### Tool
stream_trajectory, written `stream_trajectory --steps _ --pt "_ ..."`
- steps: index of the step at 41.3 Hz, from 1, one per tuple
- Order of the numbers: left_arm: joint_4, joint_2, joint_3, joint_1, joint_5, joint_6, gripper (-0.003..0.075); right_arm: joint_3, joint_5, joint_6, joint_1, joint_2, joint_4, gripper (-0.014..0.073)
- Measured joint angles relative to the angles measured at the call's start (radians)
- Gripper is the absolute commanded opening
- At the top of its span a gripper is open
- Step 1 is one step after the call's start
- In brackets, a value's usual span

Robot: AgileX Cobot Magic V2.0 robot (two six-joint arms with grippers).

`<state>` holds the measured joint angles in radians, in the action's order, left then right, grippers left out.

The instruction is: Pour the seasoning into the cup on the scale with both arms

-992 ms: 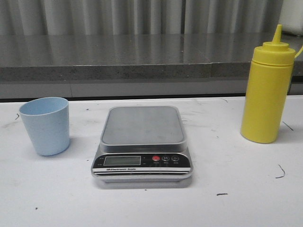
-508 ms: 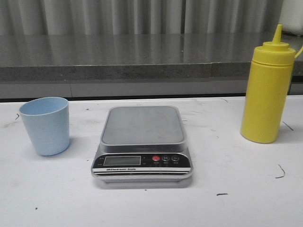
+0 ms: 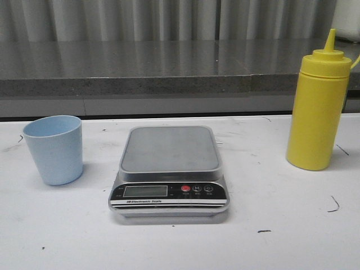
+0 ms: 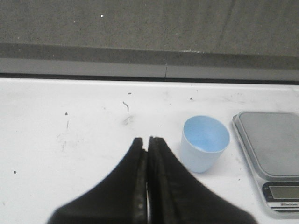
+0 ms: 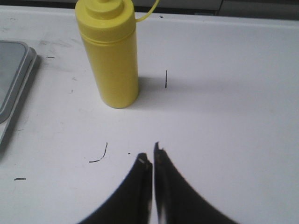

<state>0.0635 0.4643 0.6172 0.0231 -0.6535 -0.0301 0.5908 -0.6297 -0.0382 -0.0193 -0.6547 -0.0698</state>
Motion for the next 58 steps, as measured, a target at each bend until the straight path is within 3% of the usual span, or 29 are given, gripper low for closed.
stream_trajectory --steps 1,4,7,9,18,37,58 --pt "-0.002 0.007 0.000 0.000 -0.005 0.000 0.0165 0.000 -0.002 0.000 0.000 -0.002 0.000 0.0321" --pt "-0.009 0.035 0.000 0.000 -0.015 0.002 0.0340 0.000 -0.002 -0.001 0.000 -0.002 0.000 0.0464" --pt "-0.009 0.064 0.000 0.000 -0.015 0.016 0.0447 0.000 -0.004 -0.002 0.000 -0.002 0.000 0.0522" --pt "-0.009 0.082 0.000 0.000 -0.015 0.030 0.0475 0.000 -0.004 -0.002 0.000 -0.002 0.000 0.0525" --pt "-0.007 0.213 0.052 0.023 -0.021 0.070 0.0472 0.000 -0.006 -0.003 0.000 -0.002 0.002 0.0525" --pt "-0.007 0.671 0.275 0.183 -0.023 0.078 0.0472 0.000 -0.008 -0.005 0.000 -0.002 0.002 0.0525" --pt "-0.007 1.182 0.573 0.197 -0.131 0.079 0.0472 0.000 -0.008 -0.005 0.000 -0.002 0.002 0.0525"
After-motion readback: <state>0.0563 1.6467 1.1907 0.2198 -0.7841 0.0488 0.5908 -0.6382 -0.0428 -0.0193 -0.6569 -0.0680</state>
